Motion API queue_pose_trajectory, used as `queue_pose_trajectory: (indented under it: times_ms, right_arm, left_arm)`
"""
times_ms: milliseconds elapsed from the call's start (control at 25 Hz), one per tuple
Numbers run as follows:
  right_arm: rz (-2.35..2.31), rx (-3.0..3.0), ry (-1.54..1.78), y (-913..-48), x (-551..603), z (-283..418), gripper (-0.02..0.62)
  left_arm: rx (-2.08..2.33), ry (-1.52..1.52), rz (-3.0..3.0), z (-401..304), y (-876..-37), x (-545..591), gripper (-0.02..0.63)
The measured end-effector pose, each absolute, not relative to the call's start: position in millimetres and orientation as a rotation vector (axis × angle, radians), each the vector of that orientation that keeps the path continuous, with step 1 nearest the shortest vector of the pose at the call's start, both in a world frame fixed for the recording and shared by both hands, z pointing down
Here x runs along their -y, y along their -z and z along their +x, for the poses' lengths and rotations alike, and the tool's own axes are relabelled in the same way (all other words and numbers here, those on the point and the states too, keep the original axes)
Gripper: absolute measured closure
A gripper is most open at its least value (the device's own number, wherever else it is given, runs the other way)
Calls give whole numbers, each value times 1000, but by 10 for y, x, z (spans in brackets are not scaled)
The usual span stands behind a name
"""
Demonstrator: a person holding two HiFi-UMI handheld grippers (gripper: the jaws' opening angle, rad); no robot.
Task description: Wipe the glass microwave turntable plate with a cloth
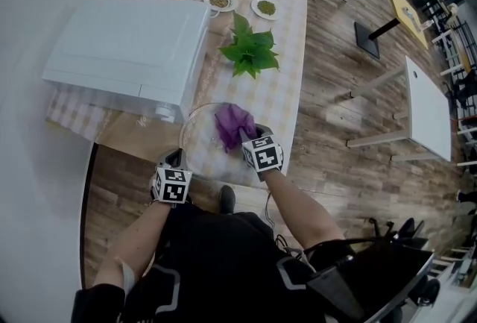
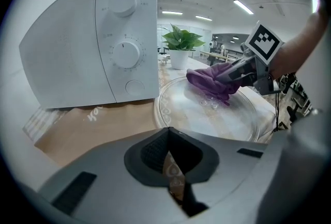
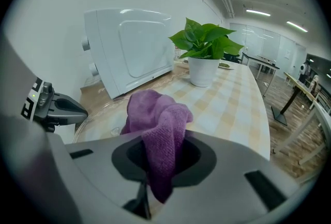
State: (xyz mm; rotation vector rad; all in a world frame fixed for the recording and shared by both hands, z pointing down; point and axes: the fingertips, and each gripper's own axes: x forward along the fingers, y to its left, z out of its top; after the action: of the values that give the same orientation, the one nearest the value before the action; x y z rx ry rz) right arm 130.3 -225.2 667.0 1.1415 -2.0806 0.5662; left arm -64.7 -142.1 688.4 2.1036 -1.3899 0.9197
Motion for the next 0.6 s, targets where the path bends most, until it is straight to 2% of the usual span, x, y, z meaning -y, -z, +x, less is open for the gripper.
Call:
queue_pose_trajectory:
  times_ms: [600]
  right_arm:
    - [1179,2047,-602,-6706,2102,1617,523]
  left_arm:
    - [1418,-850,2081,-622,-6837,1464,598]
